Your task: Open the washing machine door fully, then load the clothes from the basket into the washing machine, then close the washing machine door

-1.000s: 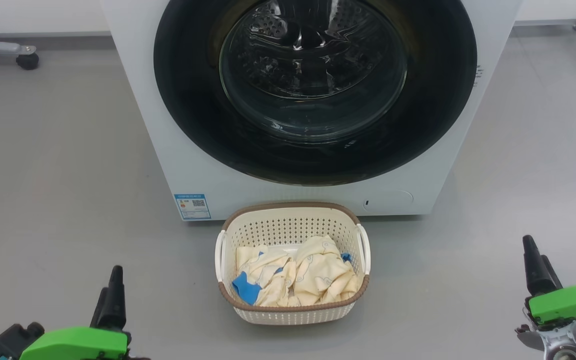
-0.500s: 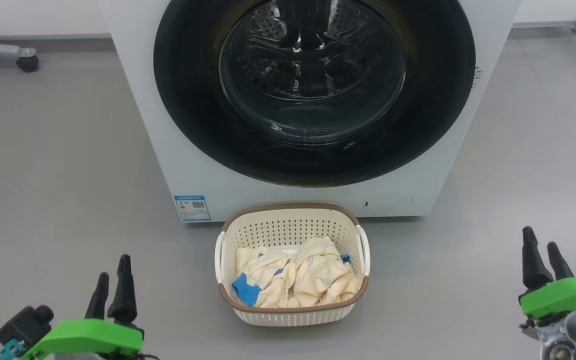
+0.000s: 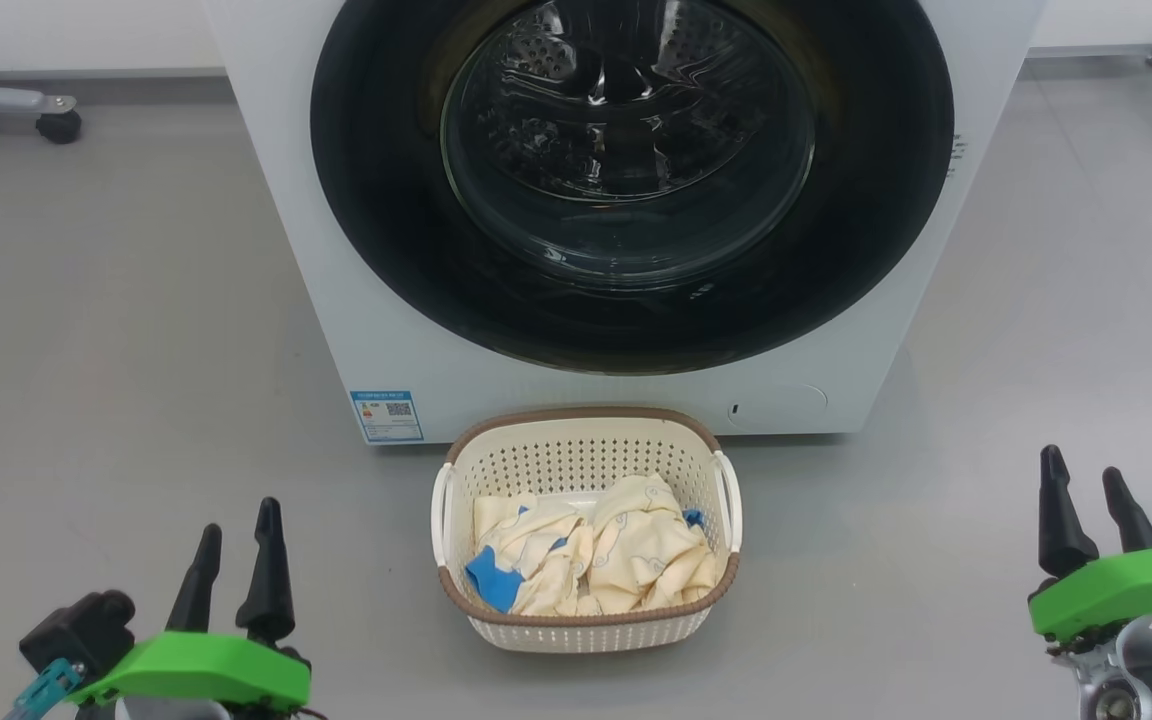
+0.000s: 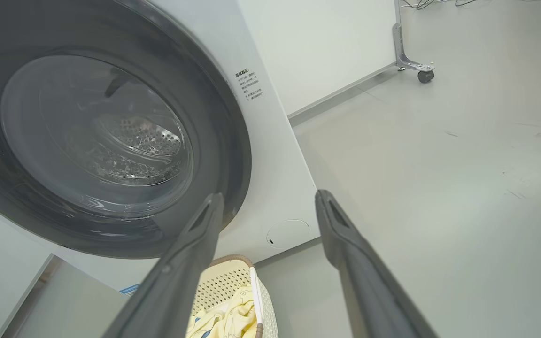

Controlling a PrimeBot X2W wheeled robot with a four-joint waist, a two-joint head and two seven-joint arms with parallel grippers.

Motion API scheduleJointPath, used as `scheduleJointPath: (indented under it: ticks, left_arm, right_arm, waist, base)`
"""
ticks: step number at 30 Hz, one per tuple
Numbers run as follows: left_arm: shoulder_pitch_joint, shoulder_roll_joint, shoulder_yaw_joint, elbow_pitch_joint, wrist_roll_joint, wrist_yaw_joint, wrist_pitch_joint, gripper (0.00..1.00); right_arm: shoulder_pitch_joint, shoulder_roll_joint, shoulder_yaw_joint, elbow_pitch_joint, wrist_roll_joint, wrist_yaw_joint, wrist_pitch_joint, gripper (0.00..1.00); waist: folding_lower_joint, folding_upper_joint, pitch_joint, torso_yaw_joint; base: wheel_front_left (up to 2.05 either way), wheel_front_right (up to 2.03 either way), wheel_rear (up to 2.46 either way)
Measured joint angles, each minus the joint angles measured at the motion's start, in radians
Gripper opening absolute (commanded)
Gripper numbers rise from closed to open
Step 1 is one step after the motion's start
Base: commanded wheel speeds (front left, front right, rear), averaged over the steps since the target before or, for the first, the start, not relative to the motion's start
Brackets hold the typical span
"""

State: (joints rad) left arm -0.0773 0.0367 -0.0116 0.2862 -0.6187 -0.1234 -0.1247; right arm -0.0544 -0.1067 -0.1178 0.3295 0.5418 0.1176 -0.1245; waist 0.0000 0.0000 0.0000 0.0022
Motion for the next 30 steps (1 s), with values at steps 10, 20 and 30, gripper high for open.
scheduleJointPath:
  ticks: [10,20,30]
  left_arm:
    - [-0.02,0.0,-0.018,0.002,0.13,0.0,-0.031,1.0]
    - [-0.038,0.0,-0.023,0.011,0.249,0.0,-0.061,1.0]
    - [-0.055,0.0,-0.025,0.03,0.36,0.0,-0.088,1.0]
  right_arm:
    - [-0.026,-0.014,0.015,0.002,-0.117,0.0,-0.027,1.0]
    - [-0.036,-0.021,0.023,0.01,-0.236,0.0,-0.056,1.0]
    - [-0.048,-0.039,0.031,0.015,-0.354,0.0,-0.087,1.0]
  waist:
    - [0.0,0.0,0.002,0.003]
    - [0.0,0.0,0.005,0.003]
    - [0.0,0.0,0.003,0.0]
  base:
    - [0.0,0.0,0.0]
    - [0.0,0.0,0.0]
    - [0.0,0.0,0.0]
